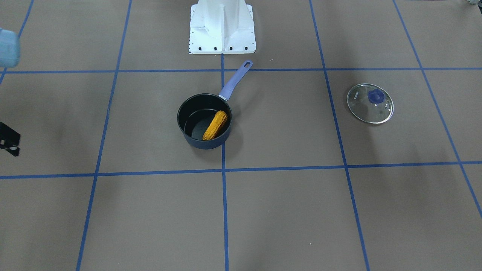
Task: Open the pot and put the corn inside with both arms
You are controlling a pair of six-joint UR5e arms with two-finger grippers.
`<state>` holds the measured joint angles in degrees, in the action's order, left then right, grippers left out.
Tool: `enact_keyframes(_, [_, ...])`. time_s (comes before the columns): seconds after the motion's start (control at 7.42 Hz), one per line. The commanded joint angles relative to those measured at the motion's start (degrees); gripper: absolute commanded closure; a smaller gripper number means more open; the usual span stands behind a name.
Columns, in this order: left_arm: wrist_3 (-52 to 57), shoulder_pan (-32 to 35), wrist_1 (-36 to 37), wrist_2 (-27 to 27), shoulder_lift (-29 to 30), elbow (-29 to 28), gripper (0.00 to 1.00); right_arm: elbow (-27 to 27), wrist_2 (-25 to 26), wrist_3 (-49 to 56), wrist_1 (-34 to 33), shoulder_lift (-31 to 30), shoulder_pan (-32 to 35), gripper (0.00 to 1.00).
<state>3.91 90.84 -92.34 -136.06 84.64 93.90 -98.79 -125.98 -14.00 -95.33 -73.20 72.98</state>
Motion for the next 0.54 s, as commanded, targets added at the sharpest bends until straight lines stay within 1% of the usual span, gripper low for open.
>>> enact_keyframes(0.0, [0.0,-0.1,0.0,0.3,-0.3,0.2,0.02,0.1,-2.6,15.7,0.1,-10.7,9.7,0.00])
enact_keyframes(0.27, [0.1,-0.1,0.0,0.3,-0.4,0.2,0.02,-0.1,-3.5,23.5,0.1,-18.3,15.4,0.00])
enact_keyframes(0.4, [0.2,-0.1,0.0,0.3,-1.4,0.4,0.02,-0.1,-3.5,23.6,0.1,-21.0,16.5,0.00])
